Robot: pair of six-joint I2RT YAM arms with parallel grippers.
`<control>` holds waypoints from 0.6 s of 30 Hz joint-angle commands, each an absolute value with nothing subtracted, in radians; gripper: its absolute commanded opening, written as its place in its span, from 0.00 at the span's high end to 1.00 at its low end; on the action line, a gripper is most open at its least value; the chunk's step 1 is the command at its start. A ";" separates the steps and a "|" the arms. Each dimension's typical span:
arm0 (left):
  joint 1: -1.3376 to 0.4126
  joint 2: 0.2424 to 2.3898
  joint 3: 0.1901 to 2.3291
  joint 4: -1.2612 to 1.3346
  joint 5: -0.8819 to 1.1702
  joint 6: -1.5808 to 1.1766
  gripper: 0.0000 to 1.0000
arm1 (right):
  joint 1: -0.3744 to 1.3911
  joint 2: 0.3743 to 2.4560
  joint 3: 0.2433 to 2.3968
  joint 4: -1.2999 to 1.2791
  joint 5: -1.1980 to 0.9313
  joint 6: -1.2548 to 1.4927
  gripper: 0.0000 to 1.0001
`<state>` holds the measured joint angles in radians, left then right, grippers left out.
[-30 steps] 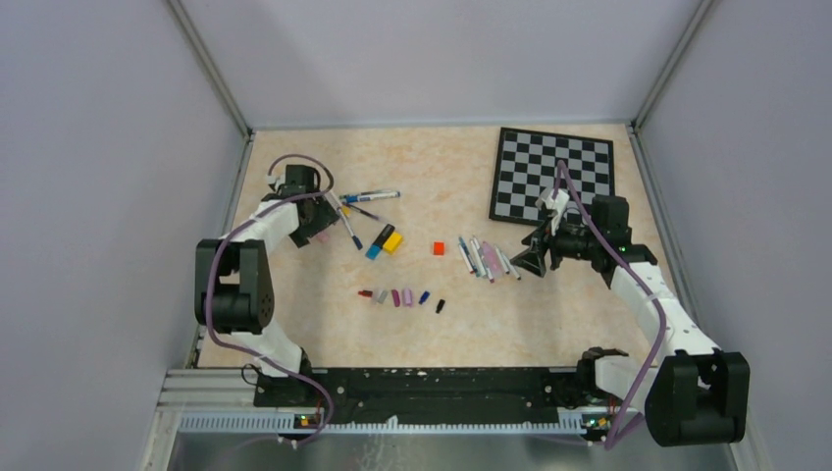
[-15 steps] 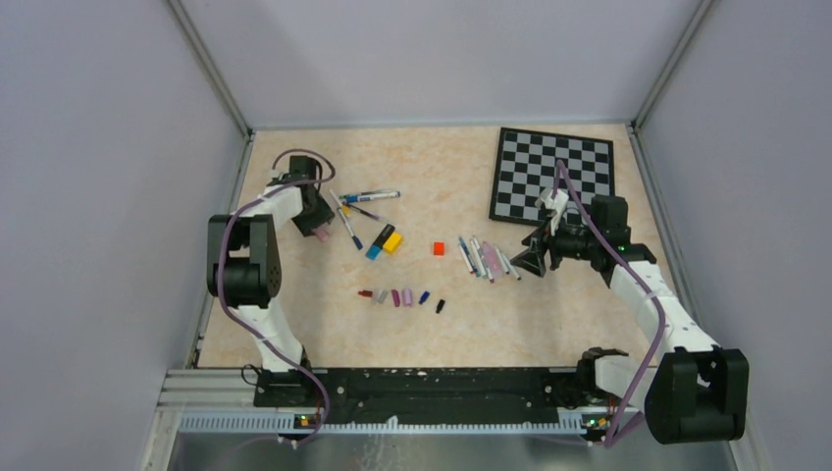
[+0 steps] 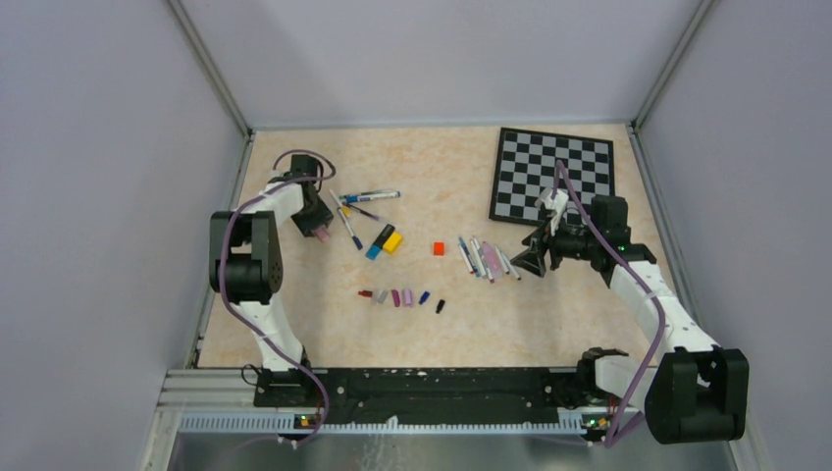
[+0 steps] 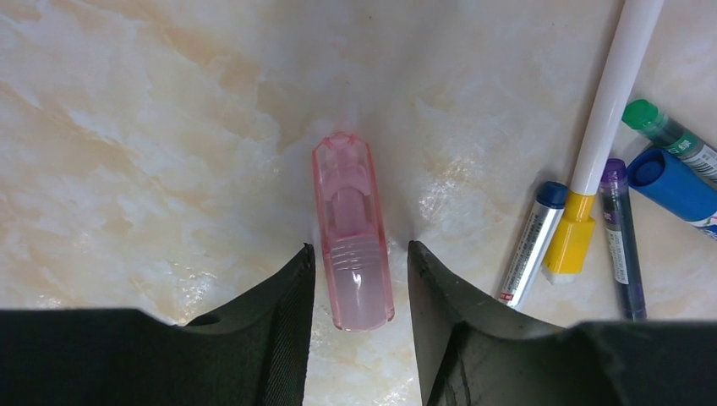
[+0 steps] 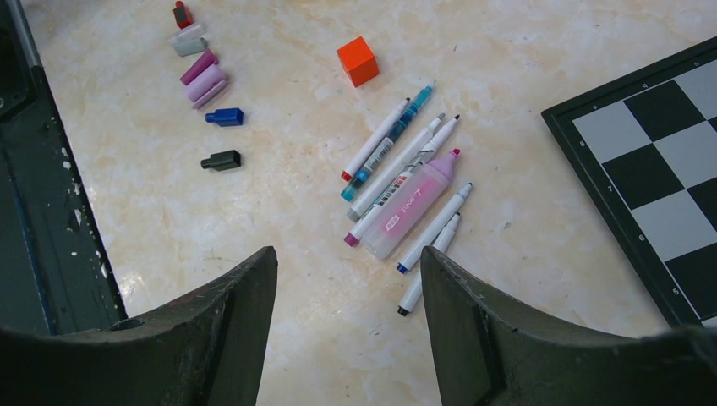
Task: Open the pen caps
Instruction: Pick up the pen from the center of the board.
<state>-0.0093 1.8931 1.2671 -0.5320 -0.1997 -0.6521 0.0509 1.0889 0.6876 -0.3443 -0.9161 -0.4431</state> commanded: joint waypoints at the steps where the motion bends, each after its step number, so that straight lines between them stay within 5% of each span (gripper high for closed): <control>1: -0.006 1.927 1.293 -0.588 -0.203 -0.648 0.54 | 0.041 1.092 0.709 -0.322 -0.923 -0.463 0.38; 18: -0.006 1.743 1.218 -0.510 -0.183 -0.581 0.79 | 0.041 1.075 0.700 -0.336 -0.963 -0.481 0.38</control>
<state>-0.0082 1.8717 1.2556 -0.5522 -0.1978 -0.6140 0.0509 1.0889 0.6876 -0.3447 -0.9154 -0.4465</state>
